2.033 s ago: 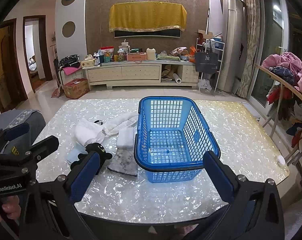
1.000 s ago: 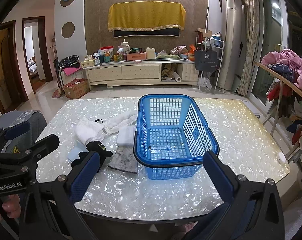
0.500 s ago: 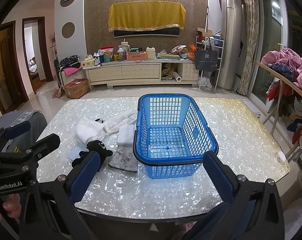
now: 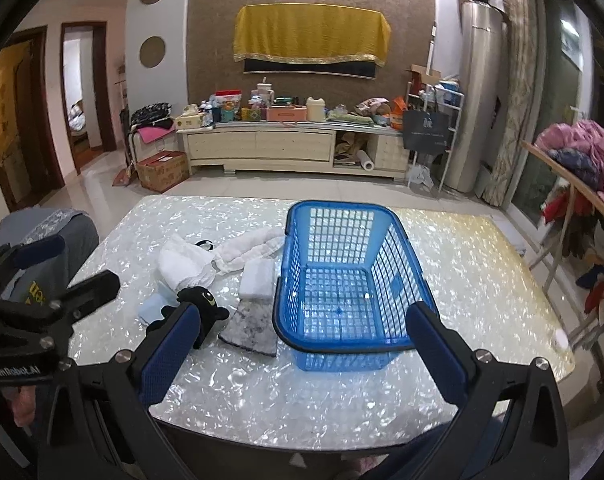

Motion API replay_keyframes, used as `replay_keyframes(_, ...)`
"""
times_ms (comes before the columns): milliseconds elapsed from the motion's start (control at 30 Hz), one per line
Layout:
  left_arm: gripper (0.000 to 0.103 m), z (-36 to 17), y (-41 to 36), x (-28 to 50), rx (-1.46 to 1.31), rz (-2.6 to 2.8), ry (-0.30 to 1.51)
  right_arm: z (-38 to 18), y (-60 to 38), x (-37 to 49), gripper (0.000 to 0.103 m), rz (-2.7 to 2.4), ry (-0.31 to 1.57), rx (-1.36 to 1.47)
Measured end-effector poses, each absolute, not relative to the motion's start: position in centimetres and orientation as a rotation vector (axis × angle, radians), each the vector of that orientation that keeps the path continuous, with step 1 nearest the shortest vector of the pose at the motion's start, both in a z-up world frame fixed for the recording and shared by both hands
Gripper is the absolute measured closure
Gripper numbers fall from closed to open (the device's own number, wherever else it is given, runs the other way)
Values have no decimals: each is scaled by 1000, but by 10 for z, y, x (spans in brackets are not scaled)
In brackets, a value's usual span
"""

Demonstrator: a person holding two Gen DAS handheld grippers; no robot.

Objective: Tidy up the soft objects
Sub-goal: 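Reach the right gripper to the black plush toy and grasp it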

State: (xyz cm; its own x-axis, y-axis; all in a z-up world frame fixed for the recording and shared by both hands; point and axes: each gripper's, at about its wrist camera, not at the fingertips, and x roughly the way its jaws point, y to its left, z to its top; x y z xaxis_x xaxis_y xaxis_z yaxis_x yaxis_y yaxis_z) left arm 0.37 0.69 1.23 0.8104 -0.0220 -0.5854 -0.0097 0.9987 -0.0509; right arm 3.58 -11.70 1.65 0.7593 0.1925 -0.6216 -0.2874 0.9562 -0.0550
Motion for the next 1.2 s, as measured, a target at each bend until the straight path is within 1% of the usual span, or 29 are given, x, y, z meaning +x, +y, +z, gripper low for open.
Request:
replay_keyframes(200, 0, 13, 33, 14, -27, 22, 684, 17, -93, 55, 0, 331, 672, -197)
replay_keyframes(433, 0, 3, 71, 20, 16, 86, 740, -2, -52, 77, 0, 436, 741, -256)
replay_keyframes(733, 0, -27, 117, 32, -4, 134, 816, -50, -5, 115, 0, 551, 967, -220)
replay_keyframes(967, 0, -63, 138, 49, -7, 133, 894, -93, 26, 144, 0, 546, 1130, -188)
replay_keyframes(1033, 0, -74, 145, 55, -14, 131, 918, -107, 32, 156, 3, 533, 1181, -166)
replay_keyframes(1067, 0, -79, 149, 58, -24, 124, 929, -112, 35, 161, 8, 534, 1201, -161)
replay_keyframes(1200, 0, -95, 159, 67, -57, 115, 961, -138, 47, 177, 10, 488, 1270, -194)
